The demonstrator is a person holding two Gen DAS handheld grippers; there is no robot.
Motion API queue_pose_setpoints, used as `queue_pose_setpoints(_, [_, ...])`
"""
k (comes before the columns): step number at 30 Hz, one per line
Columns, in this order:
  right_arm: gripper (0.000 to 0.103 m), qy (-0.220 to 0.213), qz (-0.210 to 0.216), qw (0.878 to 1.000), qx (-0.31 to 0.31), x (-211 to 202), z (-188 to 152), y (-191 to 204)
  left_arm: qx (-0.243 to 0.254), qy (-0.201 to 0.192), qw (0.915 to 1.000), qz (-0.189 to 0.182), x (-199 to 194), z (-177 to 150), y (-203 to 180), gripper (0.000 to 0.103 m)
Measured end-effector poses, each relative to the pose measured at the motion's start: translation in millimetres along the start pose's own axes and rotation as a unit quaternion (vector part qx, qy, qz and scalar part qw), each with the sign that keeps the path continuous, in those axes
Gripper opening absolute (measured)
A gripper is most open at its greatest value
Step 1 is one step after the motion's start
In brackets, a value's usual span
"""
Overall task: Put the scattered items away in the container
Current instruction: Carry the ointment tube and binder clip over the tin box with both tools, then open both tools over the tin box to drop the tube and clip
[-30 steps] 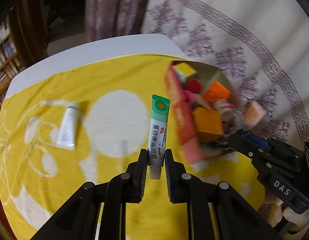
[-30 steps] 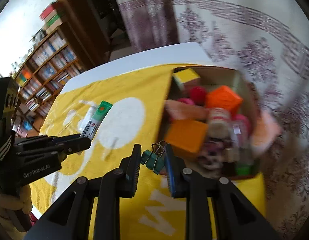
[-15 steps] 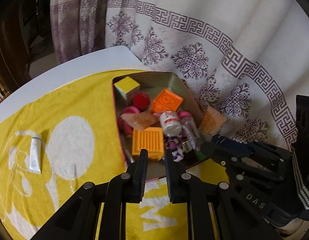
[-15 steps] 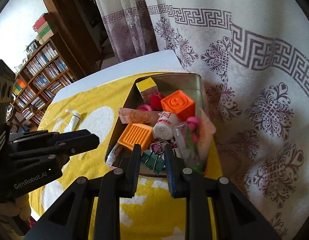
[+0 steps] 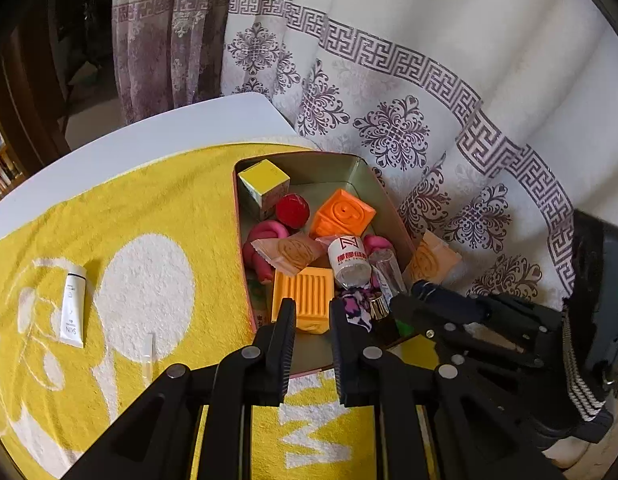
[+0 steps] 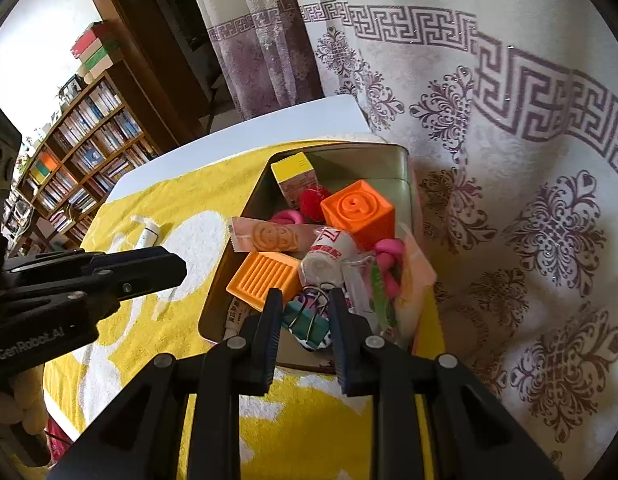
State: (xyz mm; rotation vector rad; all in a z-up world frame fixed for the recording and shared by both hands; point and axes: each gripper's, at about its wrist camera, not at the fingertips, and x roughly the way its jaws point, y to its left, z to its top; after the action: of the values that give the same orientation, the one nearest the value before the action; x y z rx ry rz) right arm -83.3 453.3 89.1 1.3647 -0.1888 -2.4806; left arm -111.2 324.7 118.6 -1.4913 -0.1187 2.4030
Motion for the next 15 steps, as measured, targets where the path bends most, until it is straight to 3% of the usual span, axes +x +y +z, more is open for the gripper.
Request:
queue_pose_setpoints(1, [0.028, 0.002, 0.004, 1.0, 0.001, 1.6, 0.4, 0.1, -0.008, 0.0, 1.0, -0.001, -0.7, 0.8, 3.6, 0.018])
queue_pose_setpoints(3, [0.053, 0.005, 0.005, 1.0, 0.003, 3.3, 0.7, 0.3, -0.02, 0.002, 0.9998, -0.001, -1.8, 2.2, 11.5, 0.018])
queue_pose_setpoints(5, [0.066, -0.004, -0.003, 1.0, 0.003, 1.7, -0.1, 1.2, -0.029, 0.003, 0.9996, 0.003, -3.1, 2.6, 18.1, 0.018])
queue_pose_setpoints(15, [0.067, -0.011, -0.006, 0.999, 0.039, 0.6, 1.1, -1.8, -0.086, 0.008, 0.9962, 0.009, -11.3, -1.8, 58.0, 0.019])
